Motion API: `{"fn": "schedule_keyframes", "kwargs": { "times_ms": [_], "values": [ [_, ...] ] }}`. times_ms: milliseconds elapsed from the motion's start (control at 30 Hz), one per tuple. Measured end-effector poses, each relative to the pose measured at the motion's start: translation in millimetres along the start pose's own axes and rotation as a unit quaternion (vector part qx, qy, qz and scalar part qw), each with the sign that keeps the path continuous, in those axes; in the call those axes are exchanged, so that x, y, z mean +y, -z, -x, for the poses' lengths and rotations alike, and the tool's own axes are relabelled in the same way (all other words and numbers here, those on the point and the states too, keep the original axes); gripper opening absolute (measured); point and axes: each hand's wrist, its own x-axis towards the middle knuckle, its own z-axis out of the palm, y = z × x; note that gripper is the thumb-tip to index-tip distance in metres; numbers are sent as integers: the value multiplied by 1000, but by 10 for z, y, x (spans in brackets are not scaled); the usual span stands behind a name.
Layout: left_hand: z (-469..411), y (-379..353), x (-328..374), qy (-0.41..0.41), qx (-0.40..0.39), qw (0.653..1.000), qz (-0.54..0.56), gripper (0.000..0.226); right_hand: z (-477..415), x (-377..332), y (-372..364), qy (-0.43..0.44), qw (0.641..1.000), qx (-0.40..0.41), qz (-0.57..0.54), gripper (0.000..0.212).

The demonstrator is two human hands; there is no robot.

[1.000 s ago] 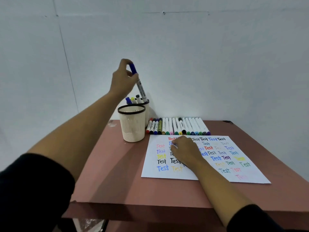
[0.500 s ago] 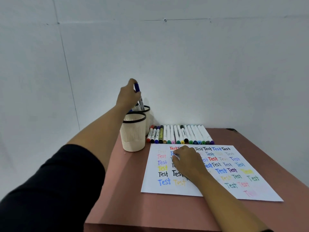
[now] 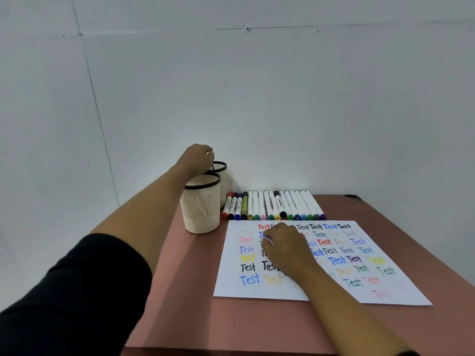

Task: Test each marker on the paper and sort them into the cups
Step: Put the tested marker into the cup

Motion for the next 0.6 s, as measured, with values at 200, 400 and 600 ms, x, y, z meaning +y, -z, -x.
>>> {"fn": "schedule_keyframes", "kwargs": {
  "times_ms": [200,400,600],
  "values": [
    [400,61,364,-105,75,990,50,33,-4,2,20,-3,1000,-1,-13,32],
    [1049,-290,450,-186,17,981,59,29,20,-22,74,-10,999,-18,-26,33],
    [1371,-734,217,-139,-59,987,49,28,19,-49,98,-36,997,-3,-64,32]
  ]
}}
